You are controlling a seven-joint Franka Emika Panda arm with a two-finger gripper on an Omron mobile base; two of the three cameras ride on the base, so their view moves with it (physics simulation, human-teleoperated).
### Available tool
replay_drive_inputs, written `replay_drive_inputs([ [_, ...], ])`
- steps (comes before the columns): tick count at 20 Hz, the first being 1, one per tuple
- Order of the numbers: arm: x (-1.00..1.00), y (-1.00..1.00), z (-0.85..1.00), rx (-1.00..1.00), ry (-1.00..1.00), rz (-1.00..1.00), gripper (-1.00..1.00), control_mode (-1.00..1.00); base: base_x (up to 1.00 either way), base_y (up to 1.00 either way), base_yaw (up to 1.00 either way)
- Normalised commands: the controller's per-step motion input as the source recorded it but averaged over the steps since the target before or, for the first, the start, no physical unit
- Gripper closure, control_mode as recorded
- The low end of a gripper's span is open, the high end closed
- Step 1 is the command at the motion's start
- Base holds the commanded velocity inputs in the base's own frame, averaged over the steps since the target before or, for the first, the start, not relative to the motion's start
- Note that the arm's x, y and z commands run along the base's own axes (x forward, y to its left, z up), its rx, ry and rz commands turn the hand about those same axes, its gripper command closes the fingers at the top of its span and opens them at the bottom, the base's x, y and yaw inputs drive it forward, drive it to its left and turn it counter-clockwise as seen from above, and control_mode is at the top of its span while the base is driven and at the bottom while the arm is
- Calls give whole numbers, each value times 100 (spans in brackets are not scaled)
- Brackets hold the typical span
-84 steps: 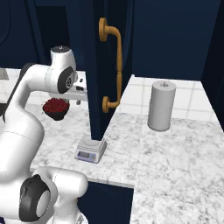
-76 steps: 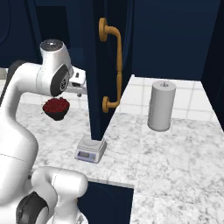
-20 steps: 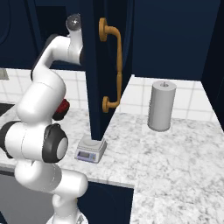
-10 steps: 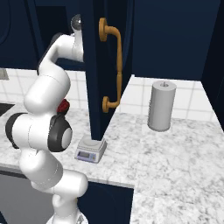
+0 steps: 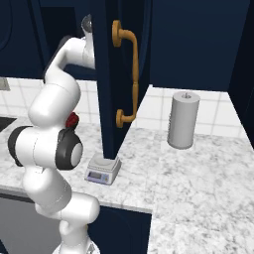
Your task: Pick the cereal and place it on the digital scale for weighing, and close the cabinet.
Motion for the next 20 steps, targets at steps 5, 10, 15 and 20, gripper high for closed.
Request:
replay_drive_inputs([
  [5, -55, 0, 0, 0, -13, 0, 100, -100, 0, 0, 0],
  [10, -88, 0, 5, 0, -24, 0, 100, -100, 0, 0, 0],
  [15, -100, -1, 3, 0, -25, 11, 100, -100, 0, 0, 0],
  [20, -100, 0, 0, 0, 5, 18, 100, -100, 0, 0, 0],
])
